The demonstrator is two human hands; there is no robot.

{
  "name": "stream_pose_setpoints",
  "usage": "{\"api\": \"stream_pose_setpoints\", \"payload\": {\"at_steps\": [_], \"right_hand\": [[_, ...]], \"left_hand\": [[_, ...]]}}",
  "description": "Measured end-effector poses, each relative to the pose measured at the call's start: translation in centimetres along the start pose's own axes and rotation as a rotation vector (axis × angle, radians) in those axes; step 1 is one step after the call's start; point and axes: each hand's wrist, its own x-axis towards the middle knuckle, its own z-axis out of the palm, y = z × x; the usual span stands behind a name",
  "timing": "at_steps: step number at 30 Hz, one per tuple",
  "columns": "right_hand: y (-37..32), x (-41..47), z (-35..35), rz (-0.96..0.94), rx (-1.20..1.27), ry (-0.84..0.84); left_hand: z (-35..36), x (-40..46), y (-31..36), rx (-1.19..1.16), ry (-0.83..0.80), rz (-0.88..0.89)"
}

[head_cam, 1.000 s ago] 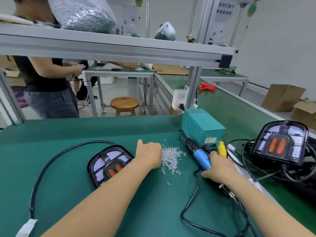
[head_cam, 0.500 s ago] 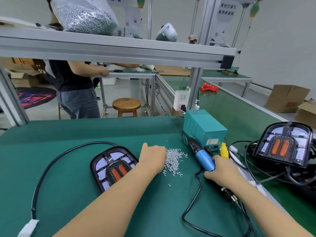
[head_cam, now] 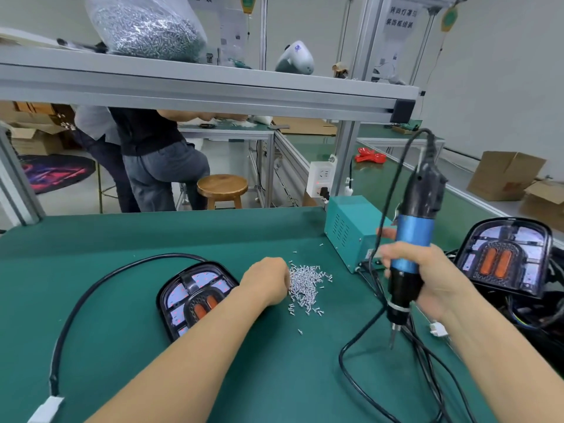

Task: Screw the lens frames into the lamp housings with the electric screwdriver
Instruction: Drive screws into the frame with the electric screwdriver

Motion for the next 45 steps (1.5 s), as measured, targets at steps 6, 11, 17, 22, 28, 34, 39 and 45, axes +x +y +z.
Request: {"api": "stream_pose_setpoints", "payload": {"at_steps": [6,11,17,22,28,34,39,45], "right_hand": [[-1.3,-1.2,0.9,-0.124,0.181,-0.034],[-0.9,-1.7,1.2,-0.141,0.159,-0.013],[-0.6,-2.1,1.3,-0.148,0.161,-0.026],[-0.9,-2.5,1.3,-0.193,0.174,-0.021],[-1.4,-2.6,2.5,-0.276,0.308,-0.024],[-1.7,-2.5,3.6,-0.299,0.324,-0.053],[-2.6,-2.5,5.2,-0.310,0.521,-0.014],[-3.1,-1.9,8.0,-0.377,0.504,-0.017]], "left_hand": [[0.8,0.1,0.5,0.074,0.055,0.000],[1.1,0.5,0.9,0.141,0.100,0.017],[1.0,0.6,1.1,0.159,0.056,0.026],[1.1,0.3,1.2,0.213,0.007,0.071],[0.3,-0.2,1.1,0.163,0.048,0.100],[-1.8,-1.1,0.4,-0.325,0.134,0.119],[-4.1,-4.8,-2.5,-0.970,0.158,0.148],[-3.8,-9.3,-5.3,-1.256,0.185,0.048]]}}
